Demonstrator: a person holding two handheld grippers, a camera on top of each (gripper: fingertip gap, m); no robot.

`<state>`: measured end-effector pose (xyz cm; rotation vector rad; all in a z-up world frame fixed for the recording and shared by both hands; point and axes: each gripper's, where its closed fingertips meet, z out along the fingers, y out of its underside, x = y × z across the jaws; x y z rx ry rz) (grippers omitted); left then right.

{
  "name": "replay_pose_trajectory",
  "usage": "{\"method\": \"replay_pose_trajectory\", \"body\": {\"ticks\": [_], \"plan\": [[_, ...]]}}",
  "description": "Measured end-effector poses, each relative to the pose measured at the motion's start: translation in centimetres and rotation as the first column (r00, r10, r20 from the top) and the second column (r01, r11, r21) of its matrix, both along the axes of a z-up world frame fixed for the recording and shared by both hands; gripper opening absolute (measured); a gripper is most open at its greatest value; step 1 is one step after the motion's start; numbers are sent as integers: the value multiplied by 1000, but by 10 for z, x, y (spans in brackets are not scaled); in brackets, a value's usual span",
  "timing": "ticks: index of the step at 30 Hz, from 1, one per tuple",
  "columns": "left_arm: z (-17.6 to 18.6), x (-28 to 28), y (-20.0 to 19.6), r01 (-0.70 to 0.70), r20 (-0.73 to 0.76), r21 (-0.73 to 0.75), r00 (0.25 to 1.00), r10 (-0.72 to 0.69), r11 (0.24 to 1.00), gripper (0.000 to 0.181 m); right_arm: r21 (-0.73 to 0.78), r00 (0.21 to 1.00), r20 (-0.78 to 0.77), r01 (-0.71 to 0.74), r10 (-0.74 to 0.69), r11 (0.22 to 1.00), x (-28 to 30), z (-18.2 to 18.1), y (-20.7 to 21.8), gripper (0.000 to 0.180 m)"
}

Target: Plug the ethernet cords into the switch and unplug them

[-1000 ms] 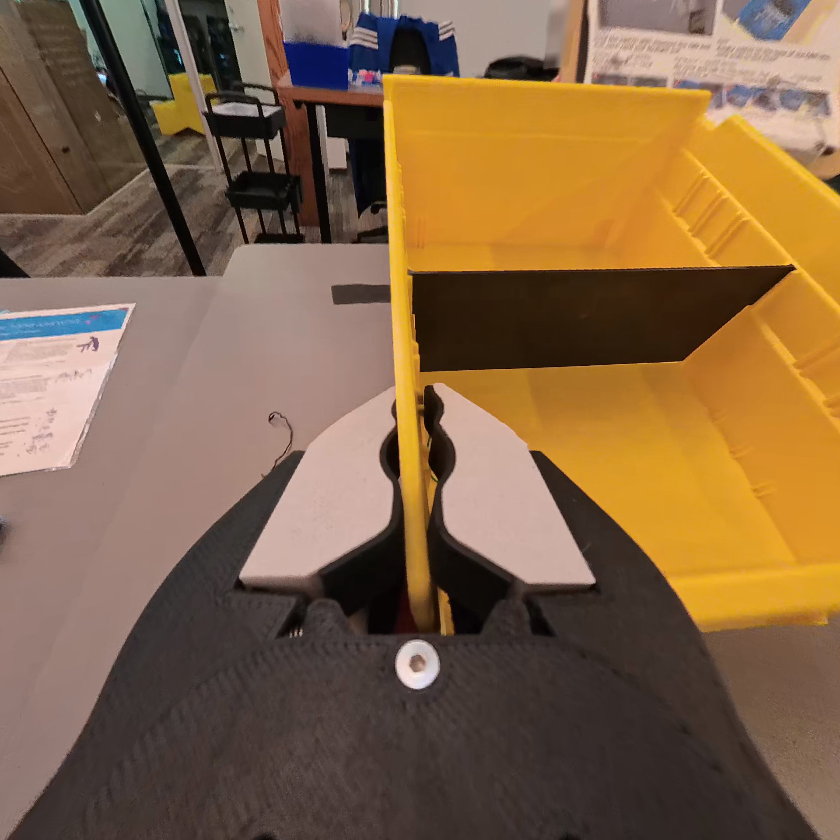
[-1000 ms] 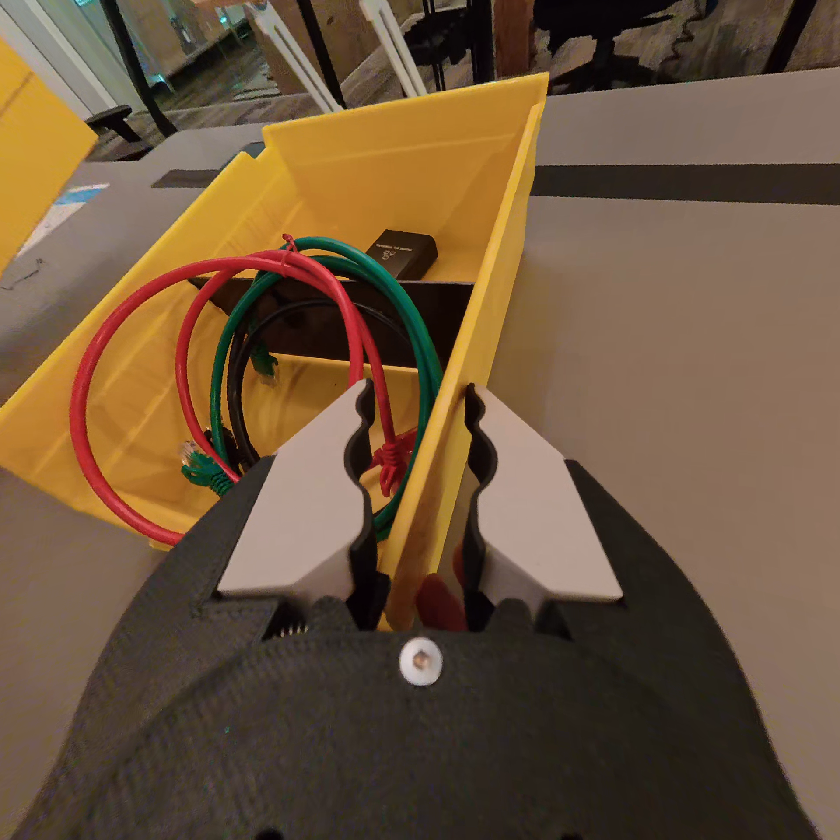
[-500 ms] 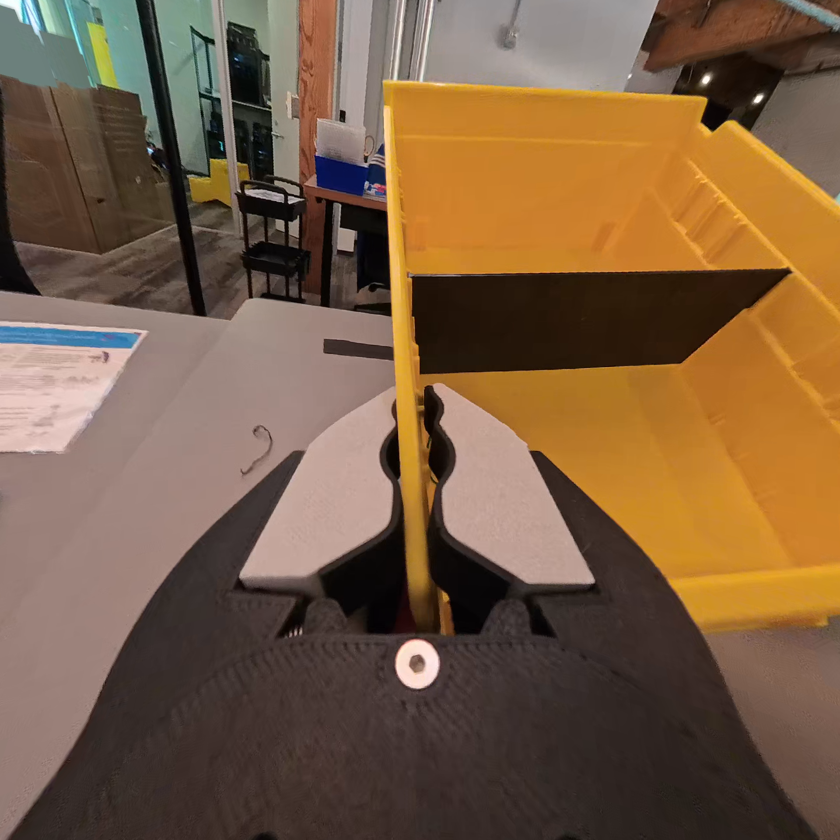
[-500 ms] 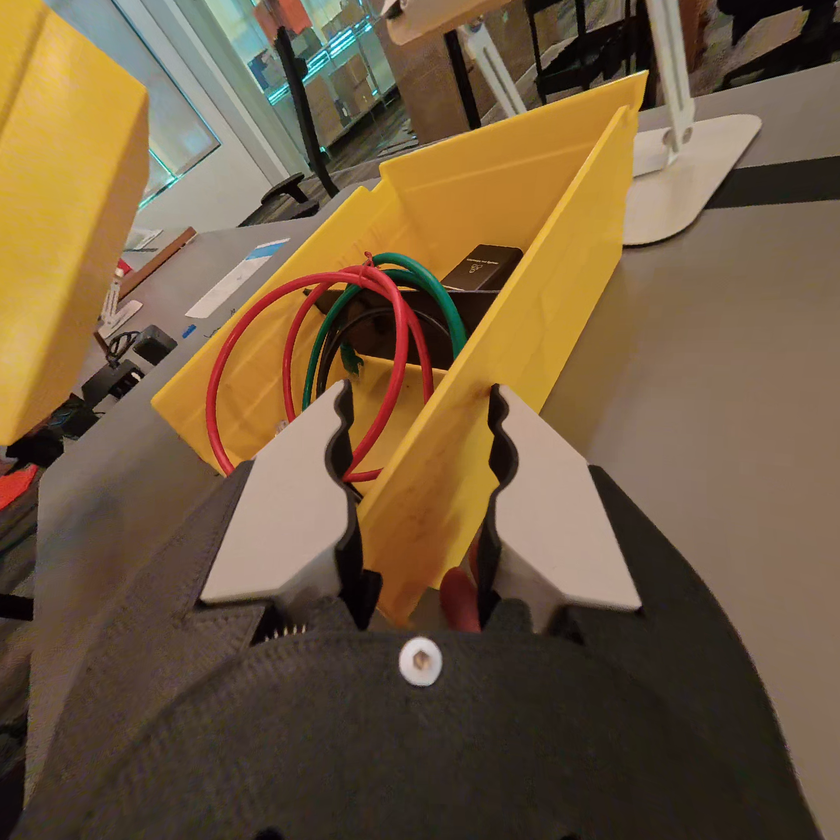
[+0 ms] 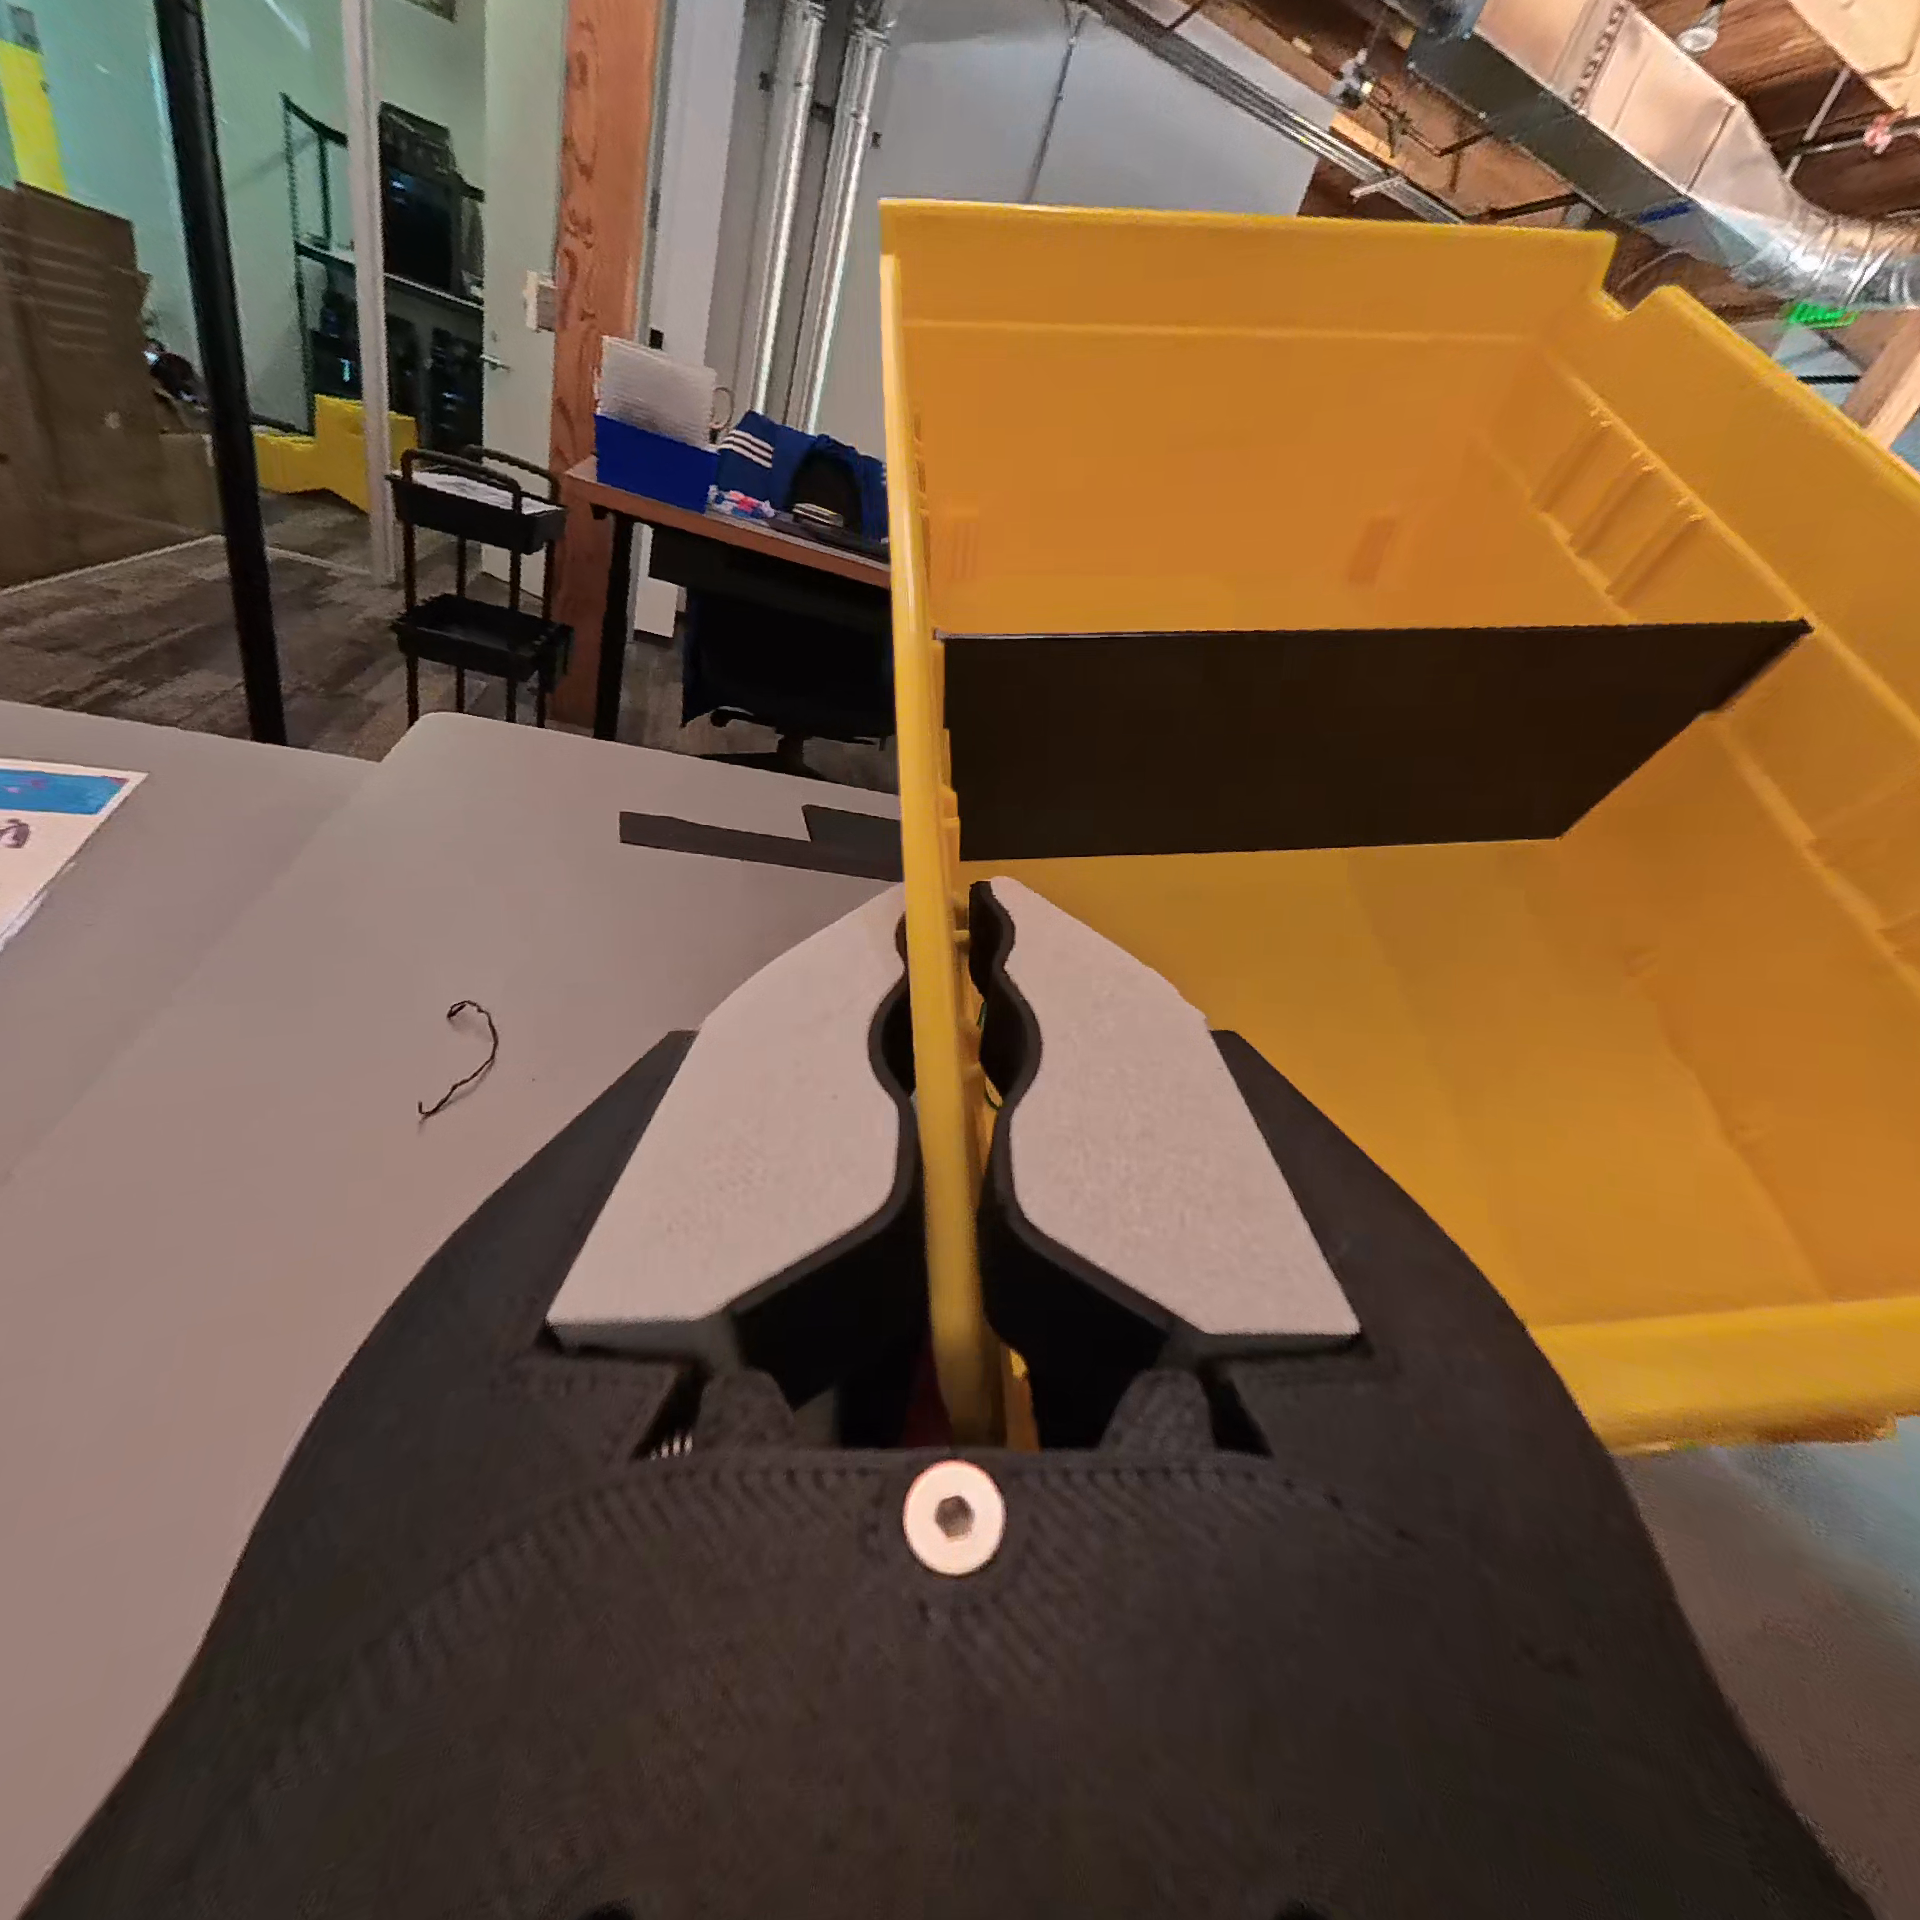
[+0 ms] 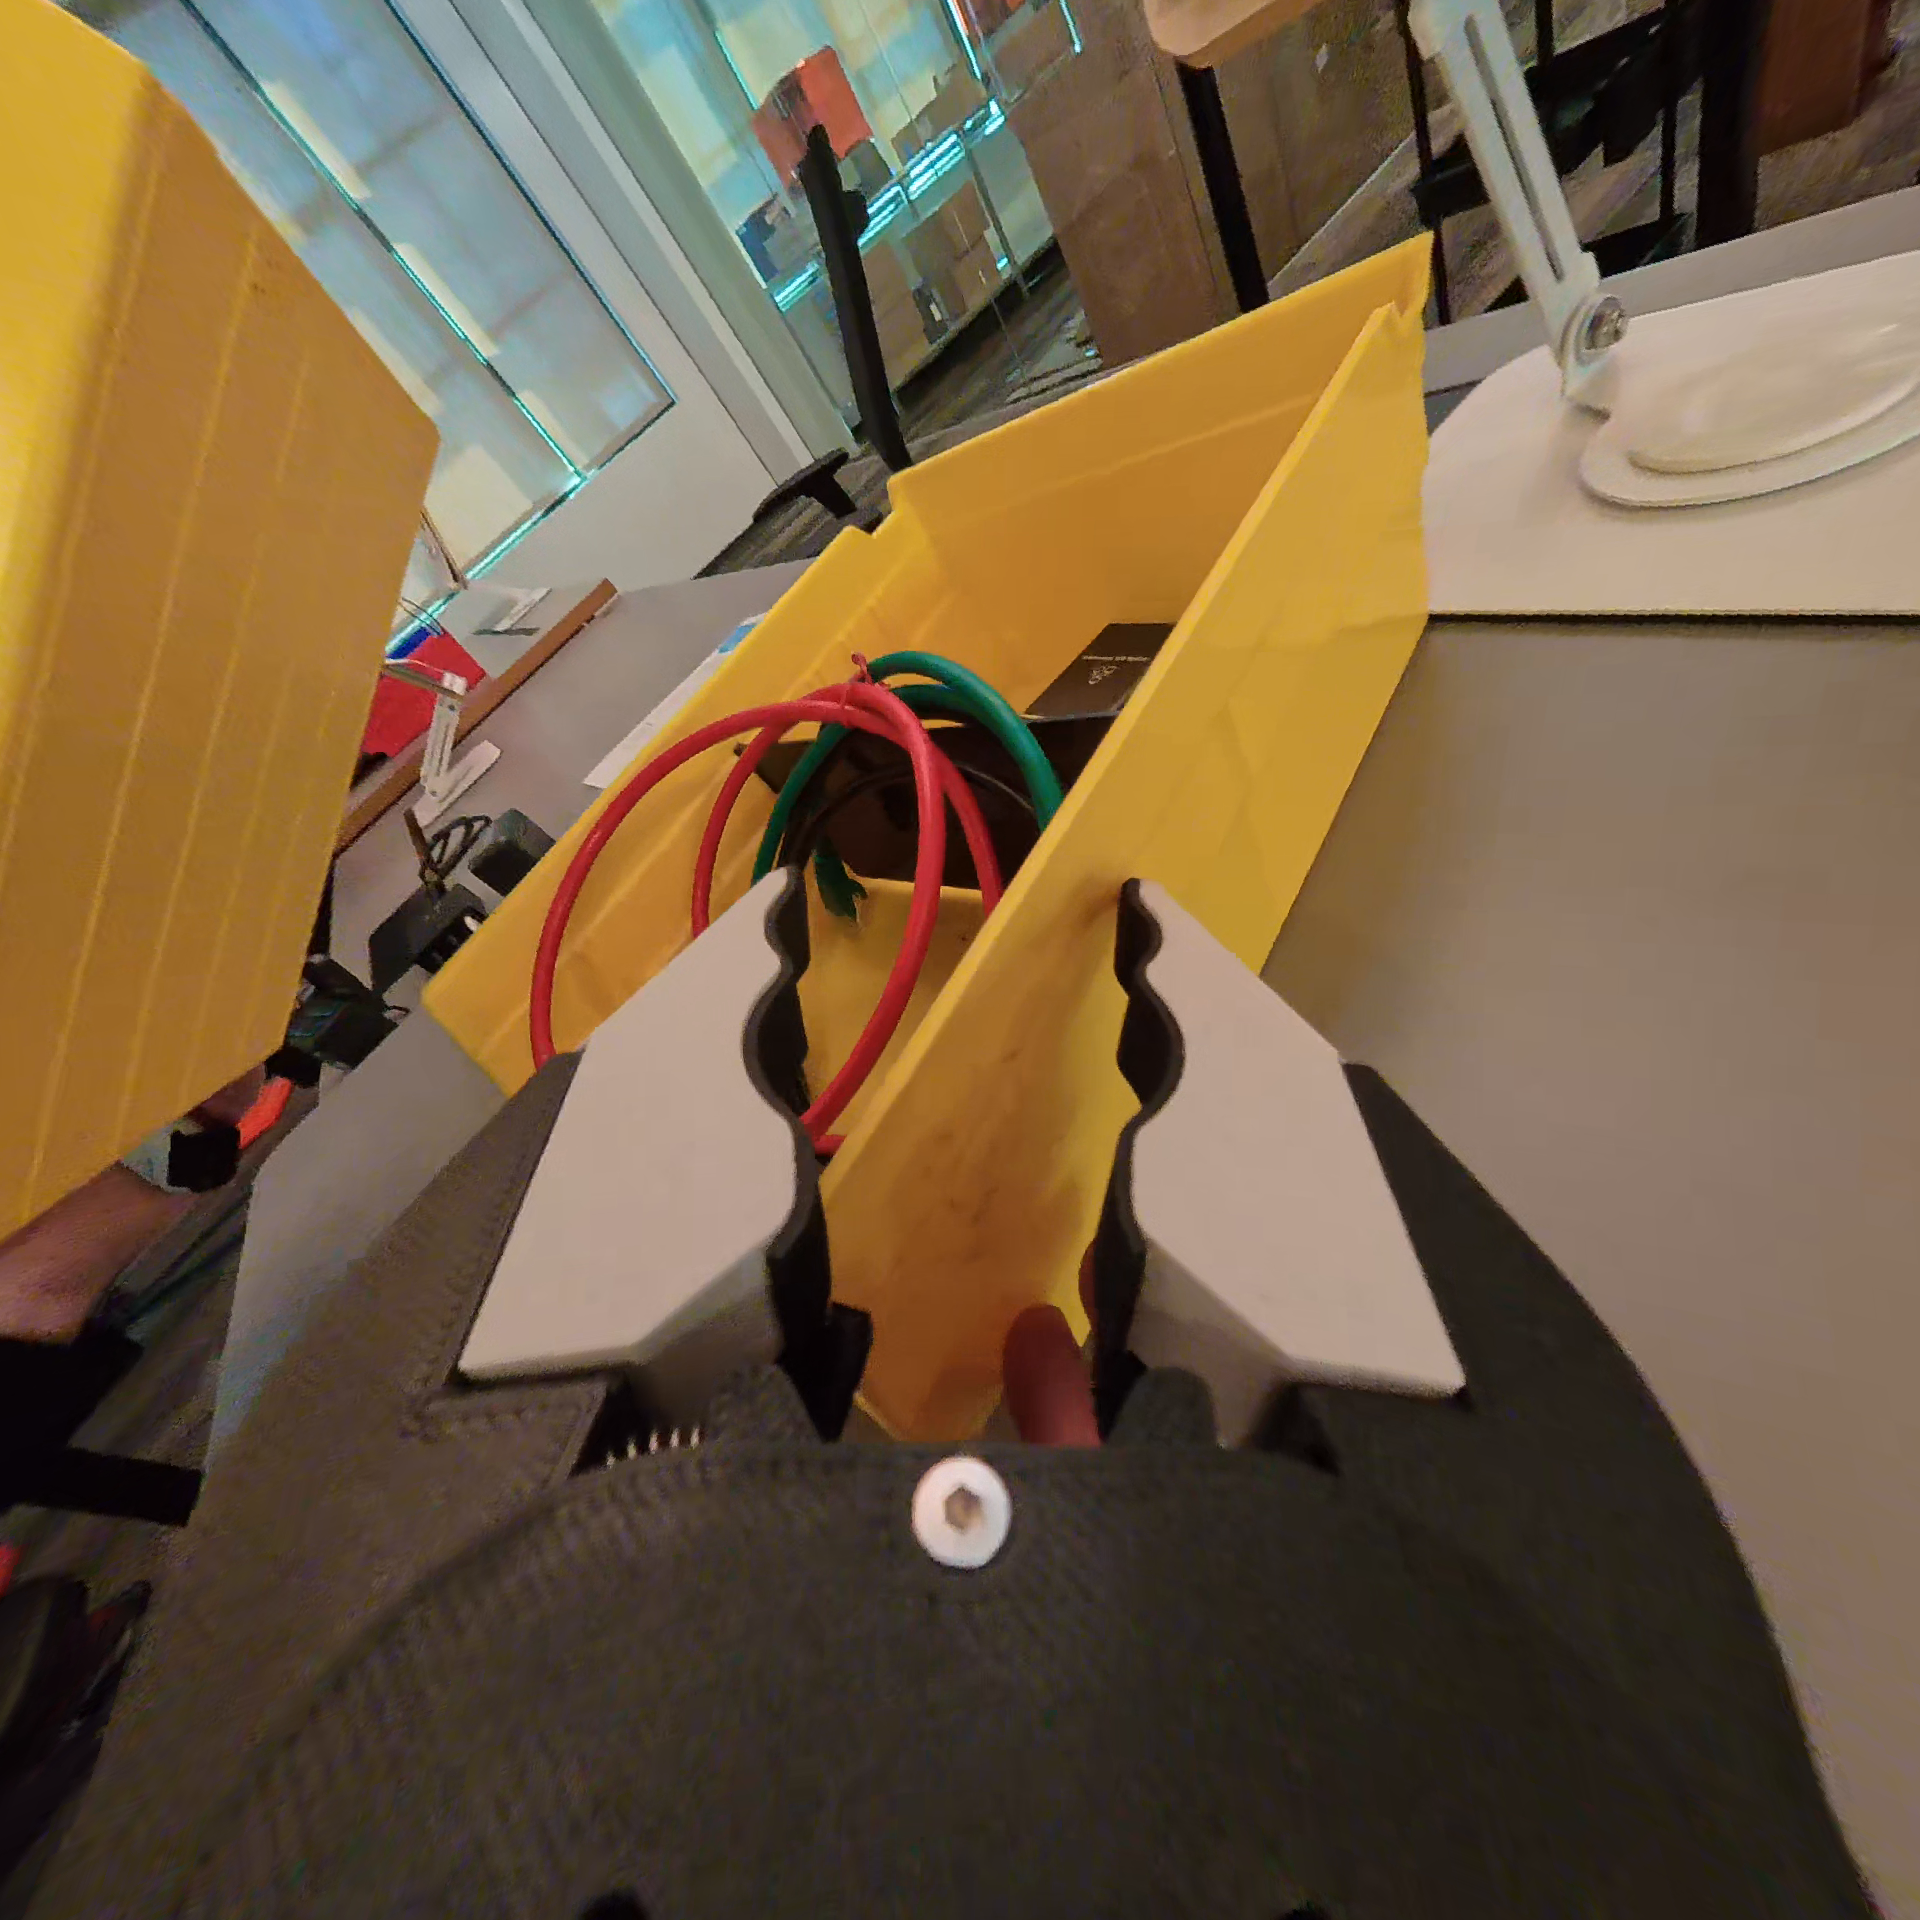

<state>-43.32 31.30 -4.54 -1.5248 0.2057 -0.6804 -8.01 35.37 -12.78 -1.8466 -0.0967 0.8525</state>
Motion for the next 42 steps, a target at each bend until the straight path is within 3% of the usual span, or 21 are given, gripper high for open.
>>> {"method": "replay_pose_trajectory", "body": {"ticks": [10, 17, 30, 35, 42], "plan": [[-2, -3, 1, 0, 0, -4, 1000, 0, 1000, 5, 11, 985, -134, -106, 106, 994, -63, 11, 2, 84], [-2, -4, 2, 1, 4, -4, 1000, -1, 1000, 5, 35, 978, -124, -164, 167, 986, -80, 12, -2, 77], [0, -5, 2, -3, 18, 10, 1000, 3, 1000, 5, 40, 978, -147, -144, 149, 989, -121, 8, 19, 74], [1, -4, 1, 0, 17, 13, 1000, 0, 1000, 5, 36, 967, -160, -194, 198, 980, -143, 6, 32, 76], [4, 0, 0, 7, 16, 23, 1000, -8, 1000, 5, 133, 984, -163, -51, 72, 990, -108, 24, 94, 98]]}}
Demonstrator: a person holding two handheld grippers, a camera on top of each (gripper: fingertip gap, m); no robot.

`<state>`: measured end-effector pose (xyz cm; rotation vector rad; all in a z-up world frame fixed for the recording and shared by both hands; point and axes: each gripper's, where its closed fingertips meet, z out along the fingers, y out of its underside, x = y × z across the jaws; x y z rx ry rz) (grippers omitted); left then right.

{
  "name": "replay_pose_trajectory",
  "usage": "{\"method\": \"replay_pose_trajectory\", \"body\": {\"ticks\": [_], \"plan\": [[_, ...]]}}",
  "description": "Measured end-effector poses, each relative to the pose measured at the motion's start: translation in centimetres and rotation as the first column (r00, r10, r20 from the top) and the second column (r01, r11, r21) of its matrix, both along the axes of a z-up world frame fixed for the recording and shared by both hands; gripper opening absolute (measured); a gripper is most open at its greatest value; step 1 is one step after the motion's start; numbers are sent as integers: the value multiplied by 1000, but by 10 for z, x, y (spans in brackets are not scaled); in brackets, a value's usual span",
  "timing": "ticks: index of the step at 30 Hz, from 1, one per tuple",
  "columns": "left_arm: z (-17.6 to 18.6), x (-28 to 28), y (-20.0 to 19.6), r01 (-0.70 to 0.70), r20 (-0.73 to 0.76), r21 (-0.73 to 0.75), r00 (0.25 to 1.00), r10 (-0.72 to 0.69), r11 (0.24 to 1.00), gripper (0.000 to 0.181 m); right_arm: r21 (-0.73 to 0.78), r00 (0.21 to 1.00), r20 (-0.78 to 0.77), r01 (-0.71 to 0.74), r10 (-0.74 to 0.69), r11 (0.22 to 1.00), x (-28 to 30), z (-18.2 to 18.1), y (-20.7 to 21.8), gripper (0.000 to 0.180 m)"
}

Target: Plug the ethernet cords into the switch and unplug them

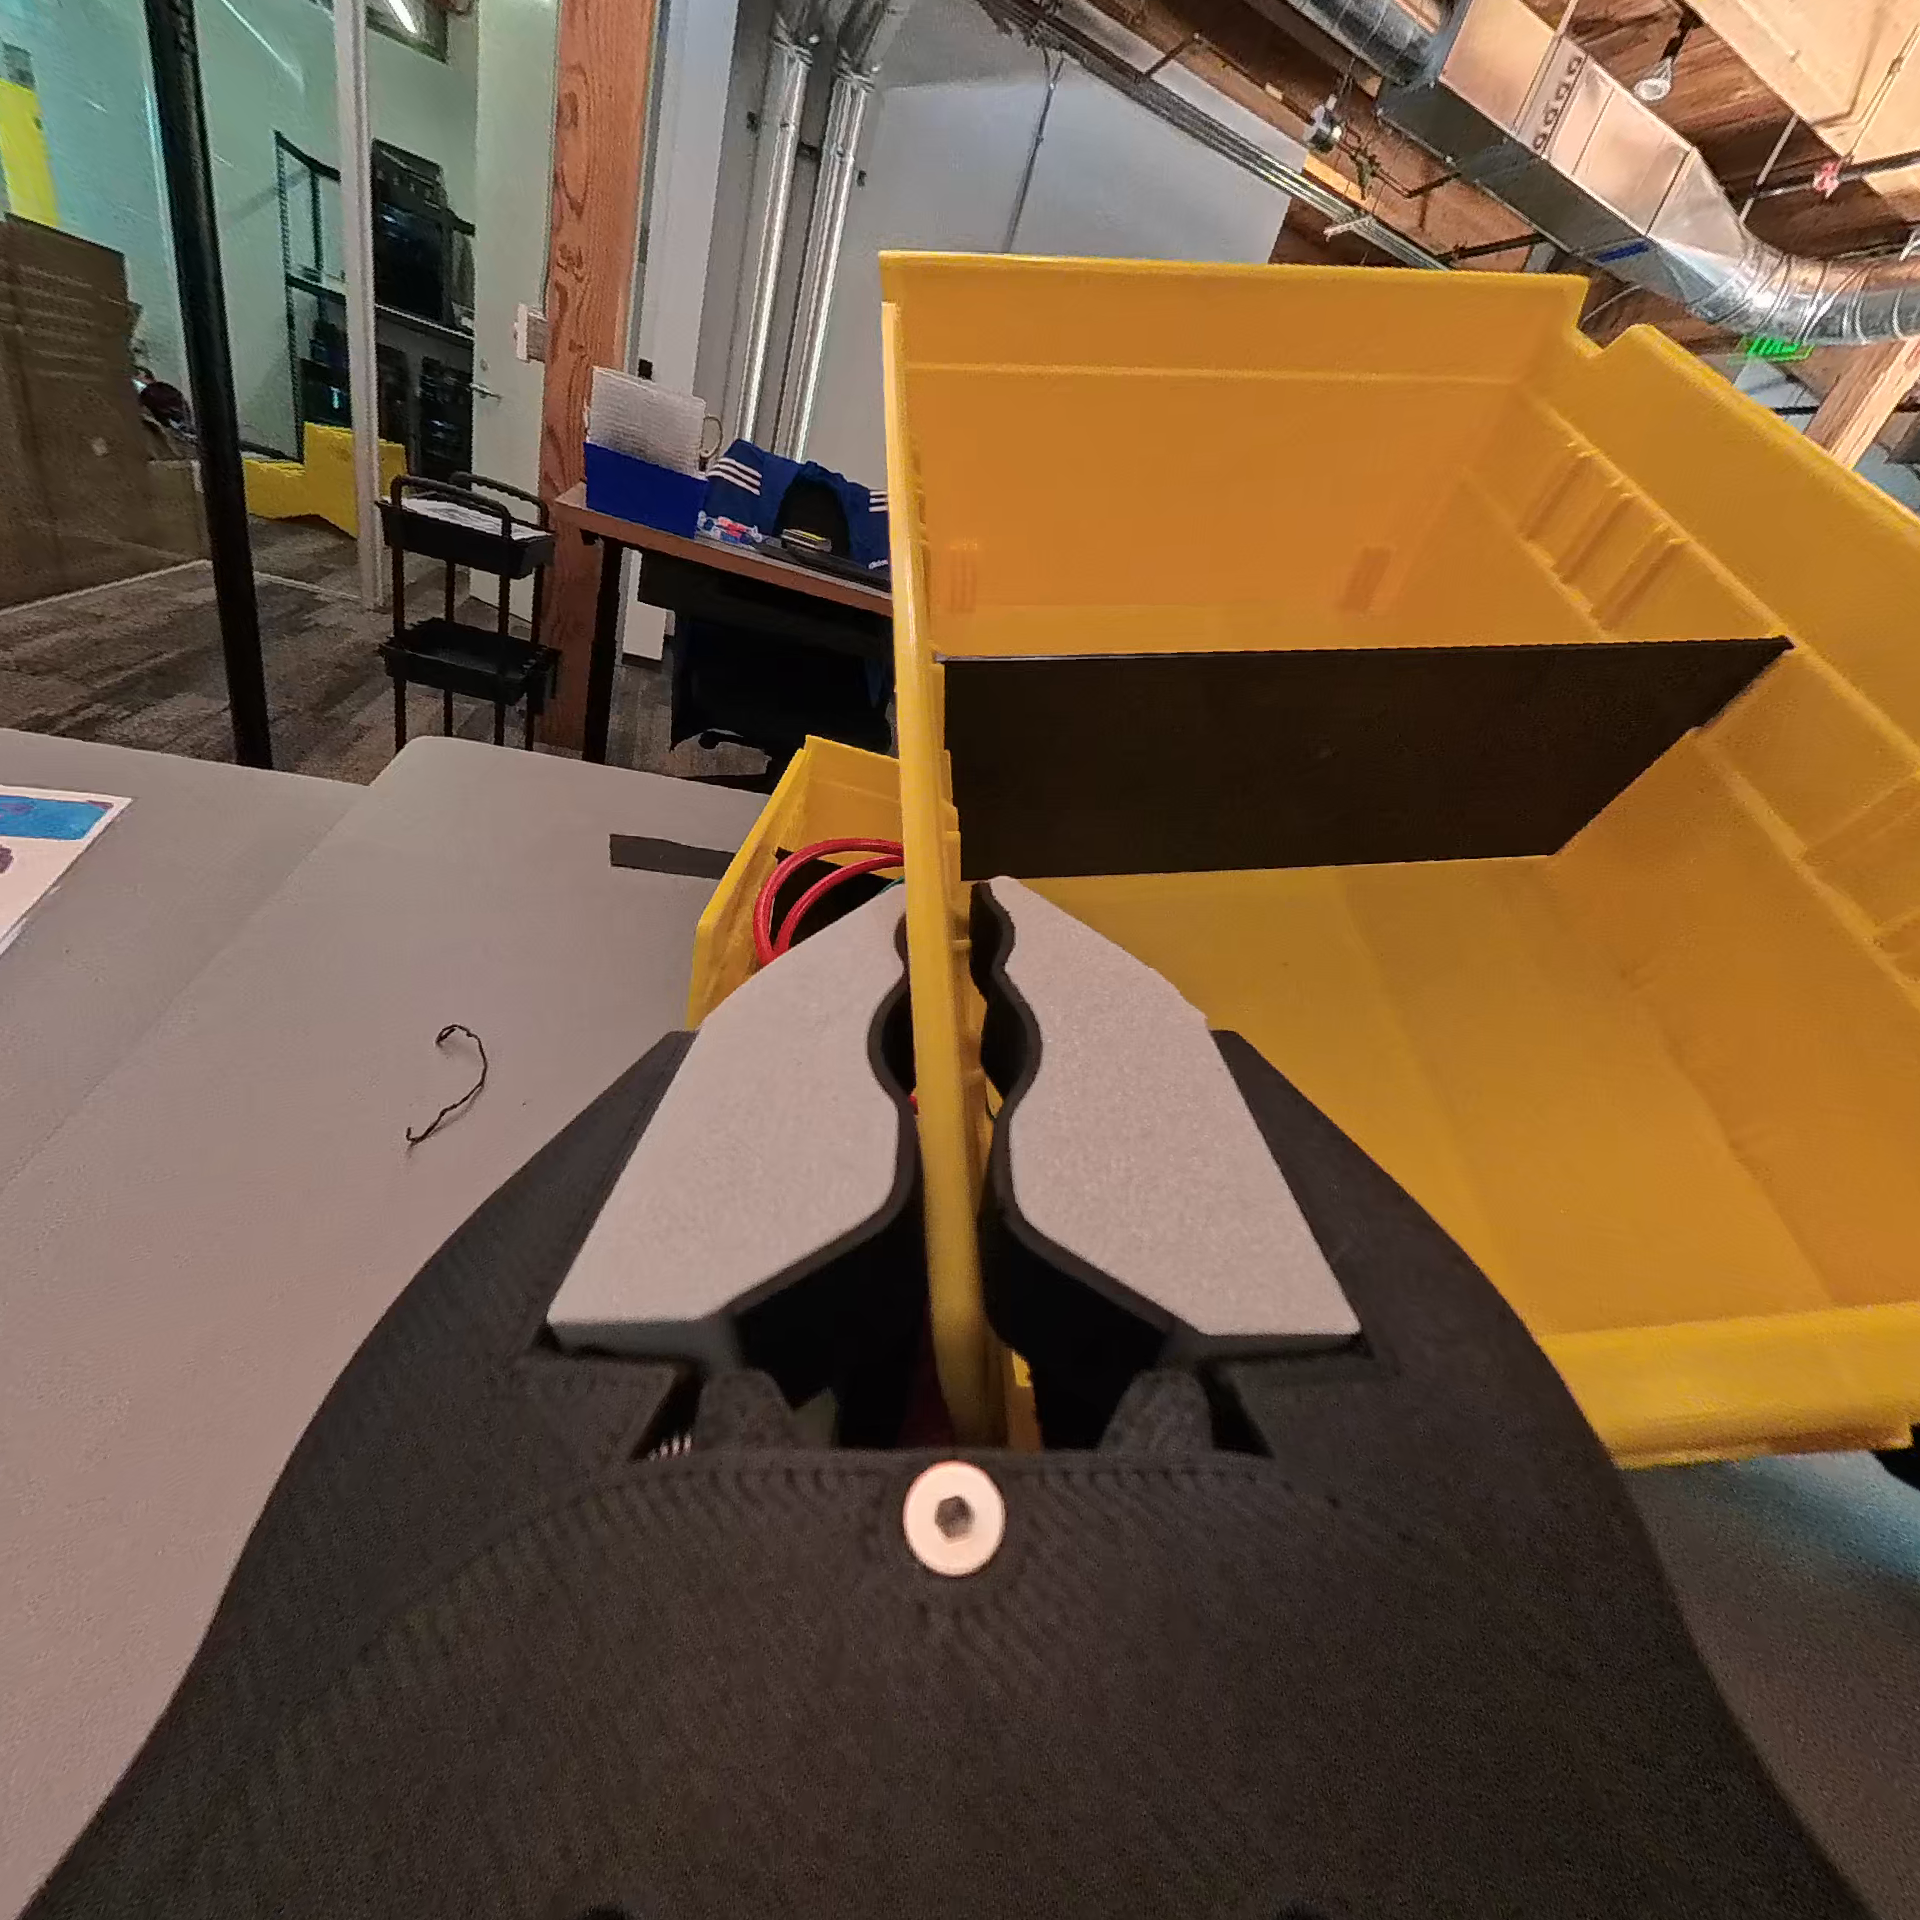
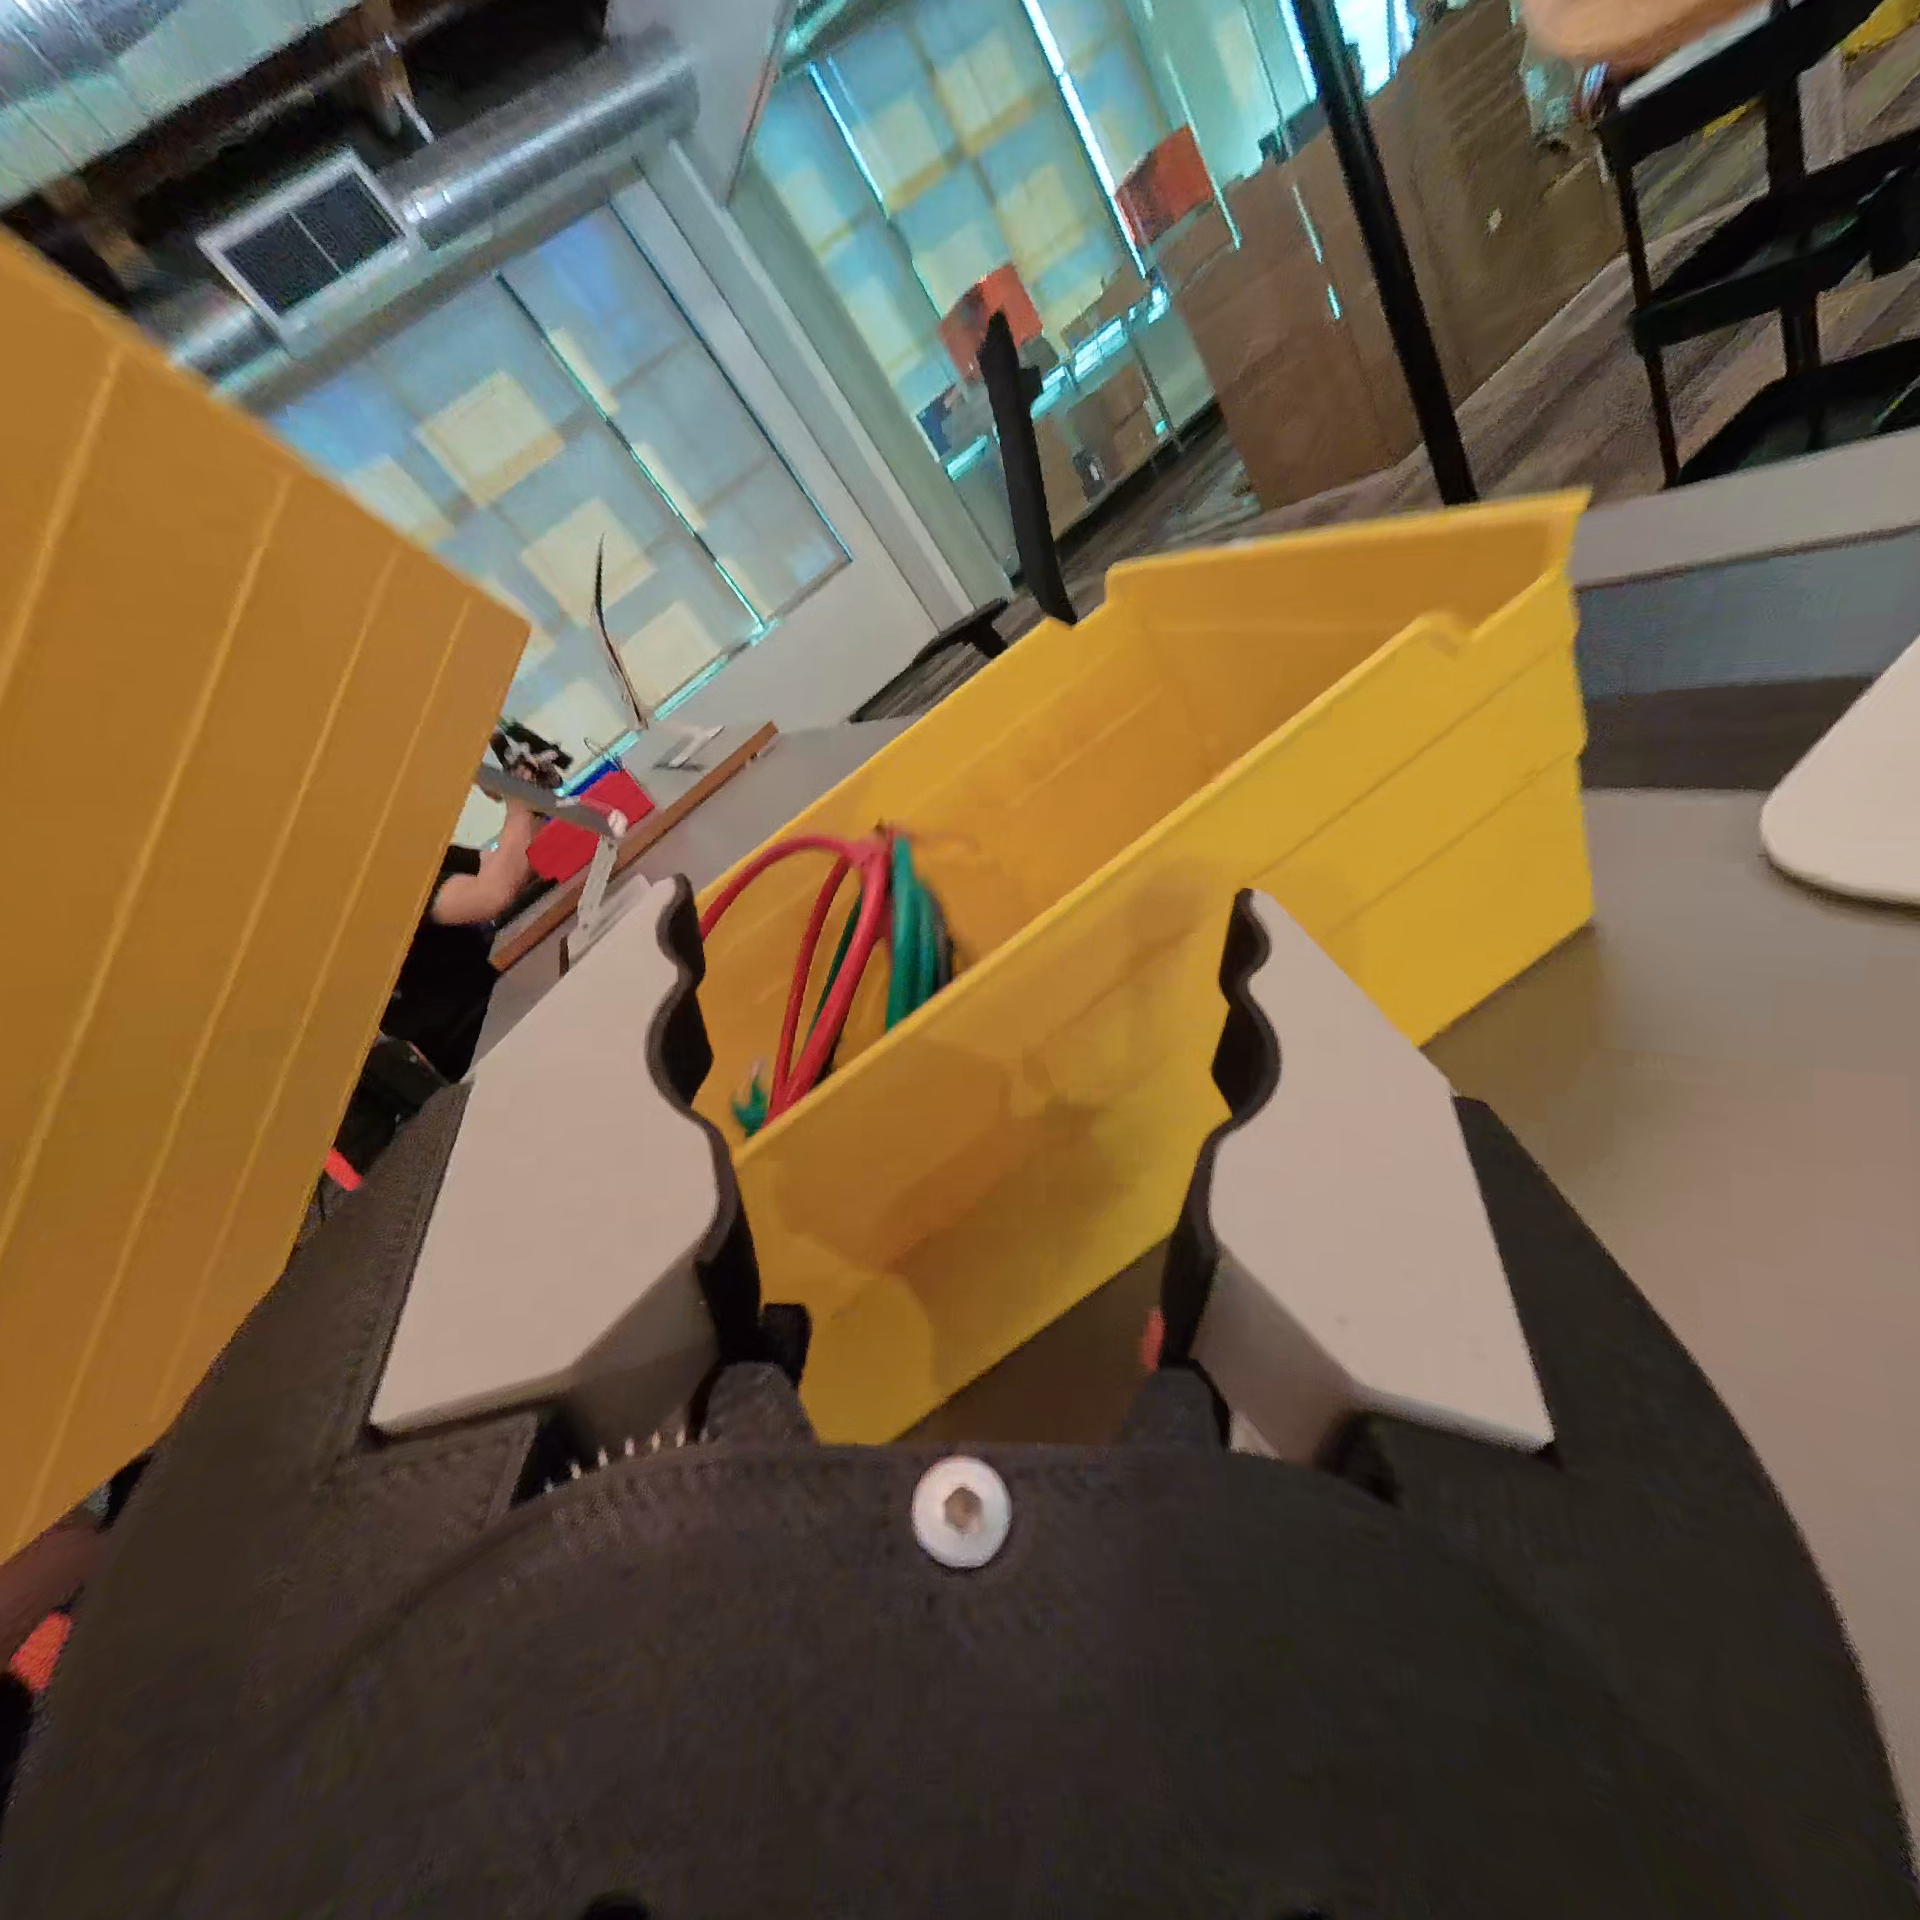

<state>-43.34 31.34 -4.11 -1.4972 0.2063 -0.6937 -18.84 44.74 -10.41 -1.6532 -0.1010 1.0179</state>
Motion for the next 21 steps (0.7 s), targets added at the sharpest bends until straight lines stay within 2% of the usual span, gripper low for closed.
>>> {"method": "replay_pose_trajectory", "body": {"ticks": [5, 10, 12, 16, 21], "plan": [[1, 0, 0, 2, 6, 4, 1000, -2, 1000, 5, 49, 1000, -9, -6, 7, 999, -1, 9, 40, 109], [-2, -2, 2, -1, 10, -2, 1000, 1, 1000, 5, 43, 998, -39, -42, 44, 998, -16, 8, 59, 105], [-3, -2, 3, -3, 10, -5, 1000, 3, 1000, 5, 47, 996, -34, -80, 82, 996, -28, 9, 61, 110], [-5, -1, 5, -2, 5, -8, 1000, 2, 1000, 5, 8, 987, 26, -156, 156, 988, -48, 2, 65, 104], [-3, 12, 2, 19, -23, -1, 1000, -19, 1000, 5, 93, 996, 4, -84, 84, 992, -6, 42, 49, 101]]}}
